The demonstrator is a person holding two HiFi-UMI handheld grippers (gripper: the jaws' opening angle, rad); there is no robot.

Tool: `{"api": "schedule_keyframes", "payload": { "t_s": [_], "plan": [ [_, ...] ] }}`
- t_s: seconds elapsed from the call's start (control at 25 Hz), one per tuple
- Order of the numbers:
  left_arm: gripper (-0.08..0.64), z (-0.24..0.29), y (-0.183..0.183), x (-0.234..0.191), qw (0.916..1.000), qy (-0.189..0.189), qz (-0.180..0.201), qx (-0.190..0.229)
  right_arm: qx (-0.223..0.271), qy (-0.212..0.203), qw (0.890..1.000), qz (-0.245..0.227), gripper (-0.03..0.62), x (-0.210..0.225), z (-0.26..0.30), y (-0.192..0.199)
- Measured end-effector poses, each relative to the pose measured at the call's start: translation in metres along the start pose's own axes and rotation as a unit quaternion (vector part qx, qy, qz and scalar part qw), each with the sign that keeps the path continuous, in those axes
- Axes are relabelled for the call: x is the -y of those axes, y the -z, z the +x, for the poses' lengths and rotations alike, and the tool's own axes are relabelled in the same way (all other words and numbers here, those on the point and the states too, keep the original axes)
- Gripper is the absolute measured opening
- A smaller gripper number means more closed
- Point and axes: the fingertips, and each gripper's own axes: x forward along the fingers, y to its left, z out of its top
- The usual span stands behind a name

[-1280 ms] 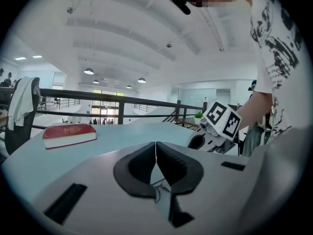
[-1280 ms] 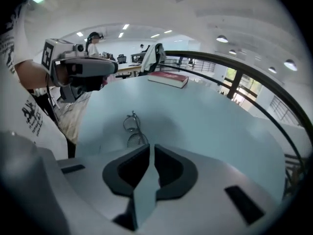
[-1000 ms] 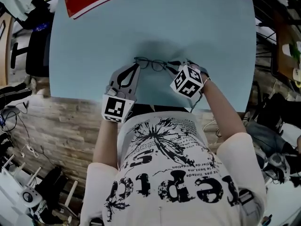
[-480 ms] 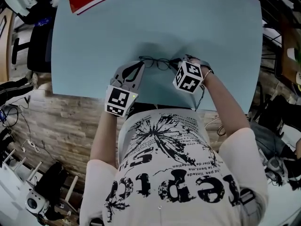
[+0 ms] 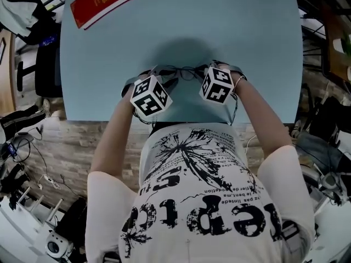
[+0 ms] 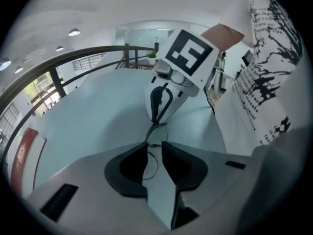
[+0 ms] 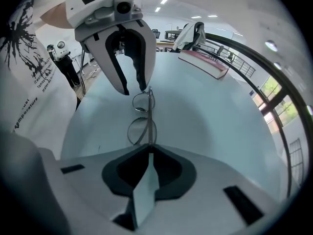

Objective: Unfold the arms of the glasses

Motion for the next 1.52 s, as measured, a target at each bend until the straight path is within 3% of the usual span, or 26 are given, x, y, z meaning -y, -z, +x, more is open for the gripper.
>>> {"api": "schedule_keyframes", "payload": {
  "t_s": [0.28, 0.64, 0.84, 1.12, 1.32, 1.52],
  "plan": [
    [0.098, 0.028, -0.014, -0.013, 0.9916, 0.004, 0.115, -0.060, -0.001, 0.002, 1.000, 0.006, 0.038, 0.001, -0.003, 0.003],
    [0.063, 0.051, -0.021, -0.009, 0.9818, 0.033, 0.172, -0.075, -0.007, 0.004, 1.000, 0.014, 0.037, 0.003, -0.005, 0.008],
    [0.037, 0.053, -0.022, -0.006, 0.9755, 0.040, 0.207, -0.063, -0.016, -0.005, 0.999, 0.037, 0.038, 0.003, -0.006, 0.011],
    [0.034, 0.049, -0.025, -0.007, 0.9808, 0.058, 0.185, -0.024, -0.021, -0.010, 0.998, 0.058, 0.038, 0.005, -0.005, 0.015],
    [0.032, 0.039, -0.034, -0.003, 0.9787, 0.075, 0.191, 0.013, -0.036, -0.014, 0.998, 0.059, 0.038, 0.005, -0.004, 0.023],
    [0.028, 0.029, -0.040, -0.004, 0.9788, 0.074, 0.189, 0.023, -0.040, -0.013, 0.998, 0.056, 0.038, 0.006, -0.007, 0.027]
  ]
}}
